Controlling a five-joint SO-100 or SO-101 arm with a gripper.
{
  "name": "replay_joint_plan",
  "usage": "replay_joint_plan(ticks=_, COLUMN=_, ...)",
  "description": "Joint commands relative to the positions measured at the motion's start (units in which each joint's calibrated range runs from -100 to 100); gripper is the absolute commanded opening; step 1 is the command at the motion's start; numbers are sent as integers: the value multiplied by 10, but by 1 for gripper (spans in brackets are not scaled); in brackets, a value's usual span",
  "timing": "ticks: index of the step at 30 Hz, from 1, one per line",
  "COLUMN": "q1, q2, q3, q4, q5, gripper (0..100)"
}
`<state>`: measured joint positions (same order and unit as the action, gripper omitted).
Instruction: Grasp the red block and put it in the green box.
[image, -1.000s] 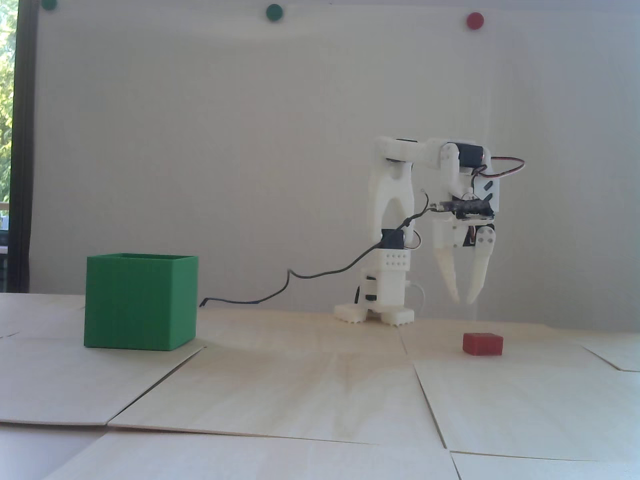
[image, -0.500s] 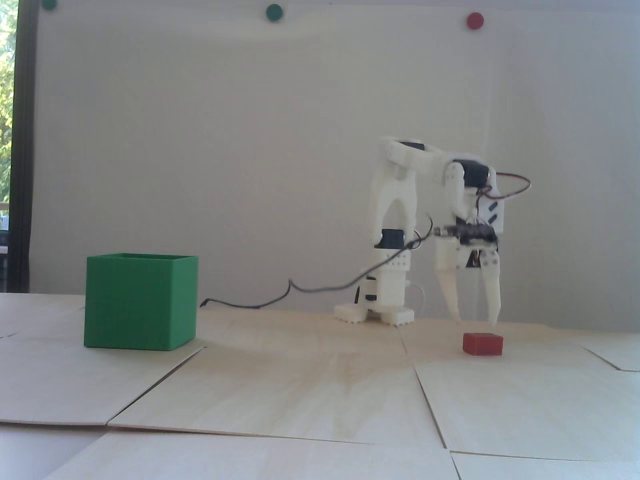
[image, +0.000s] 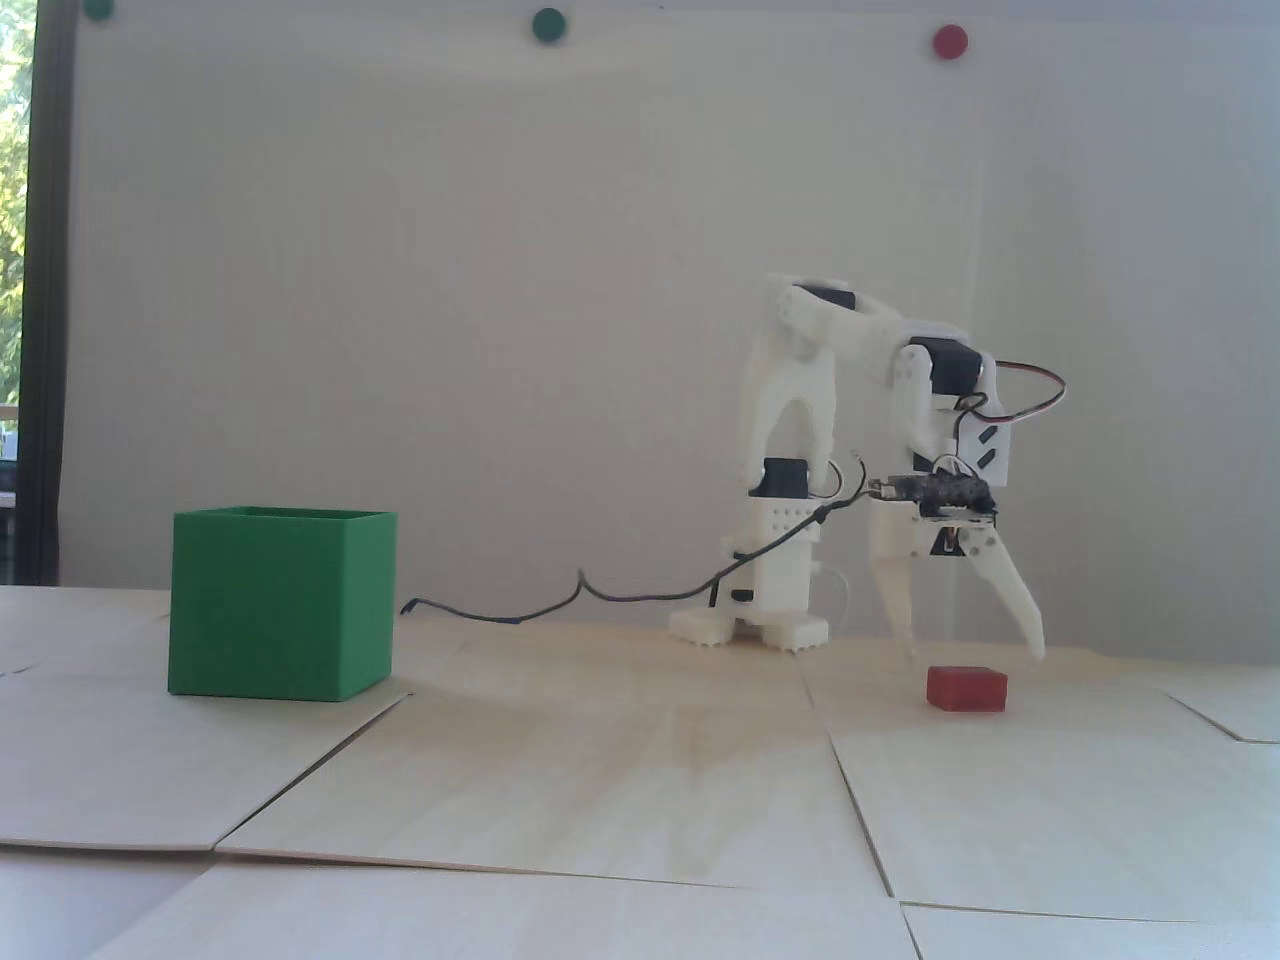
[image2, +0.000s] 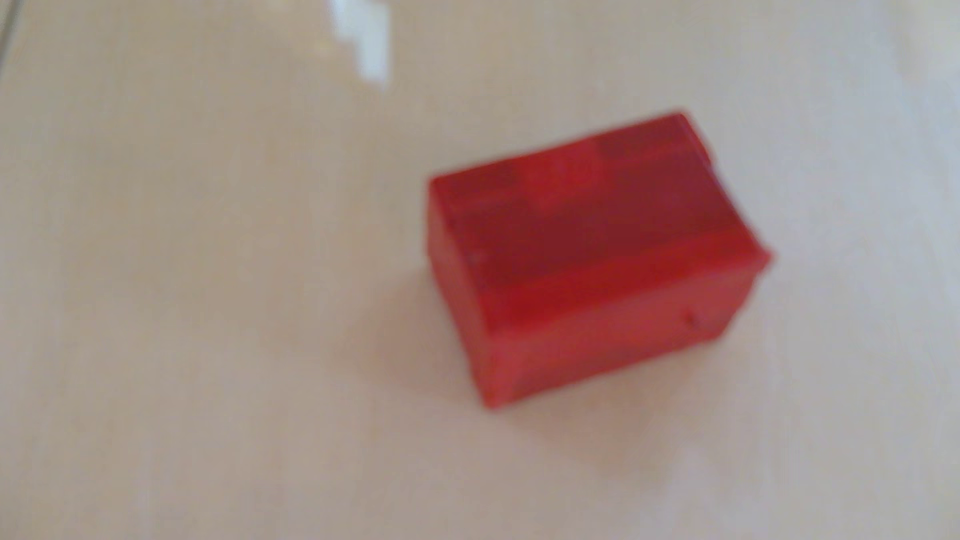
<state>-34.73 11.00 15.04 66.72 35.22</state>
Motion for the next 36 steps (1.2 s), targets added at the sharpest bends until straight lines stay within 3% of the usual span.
replay_joint_plan(ticks=1, q1=-3, q2=-9, q3=-53, q4=-4, q5=1, gripper=36)
replay_joint_plan(ticks=14, q1=114, q2=-2, q3=-53, q4=-6, q5=17, gripper=36)
replay_joint_plan(ticks=23, q1=110, q2=-1, q3=-47, q4=-12, q5=20, gripper=36)
replay_joint_plan(ticks=36, q1=112, q2=58, q3=-118, q4=-74, q5=79, gripper=36)
